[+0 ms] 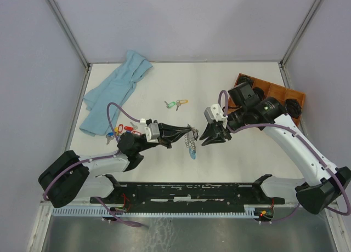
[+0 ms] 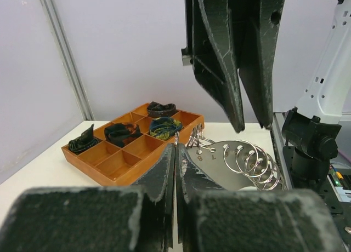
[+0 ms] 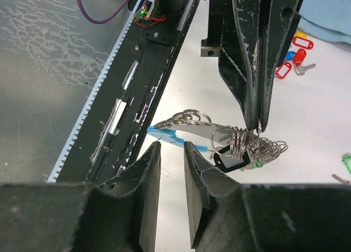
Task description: Remove the keys from the keyring
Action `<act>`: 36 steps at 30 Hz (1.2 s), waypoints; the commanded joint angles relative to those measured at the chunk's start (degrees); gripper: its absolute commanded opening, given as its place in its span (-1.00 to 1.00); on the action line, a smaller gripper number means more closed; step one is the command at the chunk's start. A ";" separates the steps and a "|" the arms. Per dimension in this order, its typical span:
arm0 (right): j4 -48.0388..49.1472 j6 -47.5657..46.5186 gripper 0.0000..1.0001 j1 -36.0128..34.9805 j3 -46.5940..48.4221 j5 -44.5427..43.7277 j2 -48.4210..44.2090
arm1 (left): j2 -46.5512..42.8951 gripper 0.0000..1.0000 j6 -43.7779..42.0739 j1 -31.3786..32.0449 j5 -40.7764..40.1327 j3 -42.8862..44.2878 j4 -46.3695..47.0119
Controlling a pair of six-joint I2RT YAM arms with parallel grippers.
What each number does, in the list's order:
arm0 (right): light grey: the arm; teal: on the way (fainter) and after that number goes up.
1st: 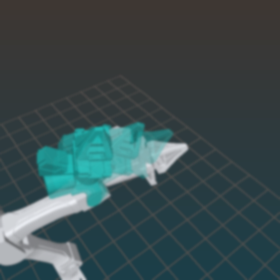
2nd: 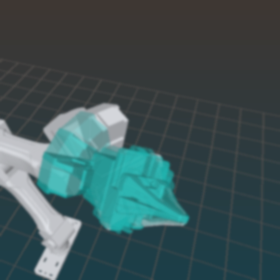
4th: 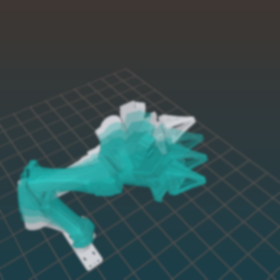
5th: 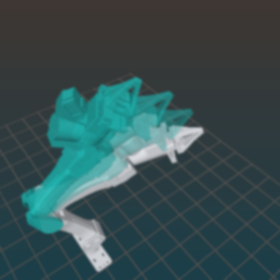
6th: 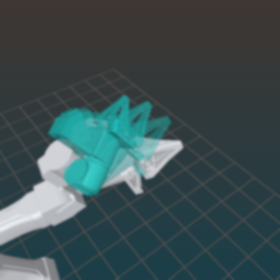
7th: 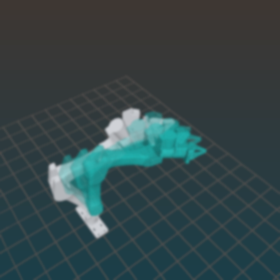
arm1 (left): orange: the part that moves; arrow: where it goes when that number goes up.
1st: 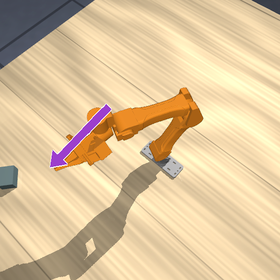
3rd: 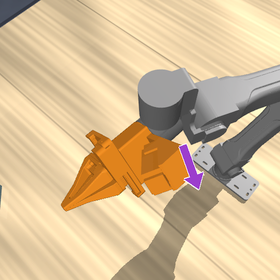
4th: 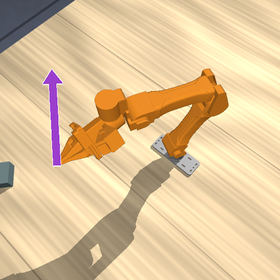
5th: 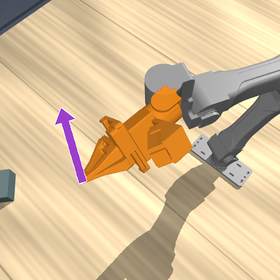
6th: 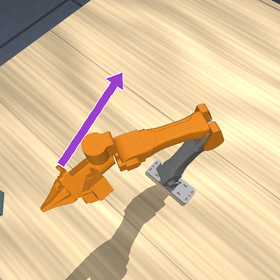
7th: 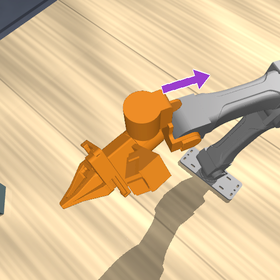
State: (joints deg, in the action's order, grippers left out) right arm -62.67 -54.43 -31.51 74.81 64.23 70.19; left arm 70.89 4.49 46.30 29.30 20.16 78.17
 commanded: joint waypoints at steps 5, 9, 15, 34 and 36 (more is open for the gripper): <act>-0.62 2.64 -0.41 0.90 5.70 -3.41 -2.51 | -0.75 -0.95 3.29 -0.52 0.93 -0.58 6.81; 7.58 11.55 -0.43 0.96 3.66 -8.86 -2.46 | -0.91 -0.95 3.97 -0.53 1.32 -0.76 6.98; 17.32 19.36 -0.75 0.65 -0.48 -16.58 -2.10 | -0.31 -0.95 4.59 -0.55 1.64 -0.28 7.35; 16.01 17.23 -0.61 -3.20 -0.54 -13.87 -1.32 | 2.56 -0.94 7.44 -0.54 0.61 -0.30 11.55; 16.12 17.95 -0.54 -2.47 -0.25 -13.69 -1.83 | 2.30 -0.95 7.50 -0.48 1.03 -0.46 11.62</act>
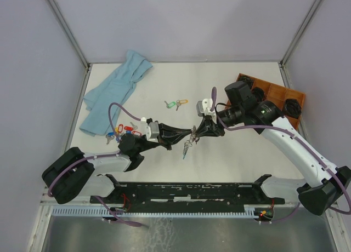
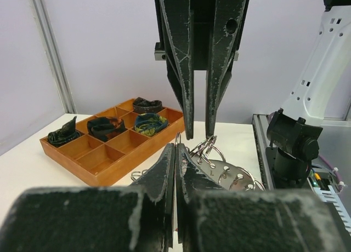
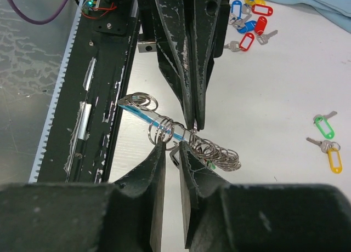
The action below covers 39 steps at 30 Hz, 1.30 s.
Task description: Remove the keys from the keyring
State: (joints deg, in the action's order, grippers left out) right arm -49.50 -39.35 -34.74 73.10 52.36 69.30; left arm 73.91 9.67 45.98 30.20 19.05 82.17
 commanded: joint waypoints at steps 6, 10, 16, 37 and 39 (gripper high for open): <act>3.18 3.58 -0.51 2.06 1.64 -1.38 -1.27 | -1.42 -0.95 2.52 -0.23 0.81 0.33 7.65; 4.98 5.81 -0.44 2.54 1.04 -1.97 -1.27 | -1.25 -0.95 3.25 -0.17 1.39 0.37 8.39; 7.91 7.78 -0.36 2.44 -1.17 3.09 -0.41 | -0.37 -0.95 4.21 -0.18 1.63 0.80 9.48; 10.04 8.83 -0.85 1.65 -2.68 6.89 0.67 | 0.26 -0.94 5.83 -0.17 1.11 0.79 11.21; 10.11 9.00 -0.95 1.64 -2.56 6.80 0.62 | 0.42 -0.95 6.01 -0.16 1.09 0.83 11.19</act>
State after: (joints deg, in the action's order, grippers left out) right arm -41.82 -31.29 -32.64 70.39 57.87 70.00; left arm 74.37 14.06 45.98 31.70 19.03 85.84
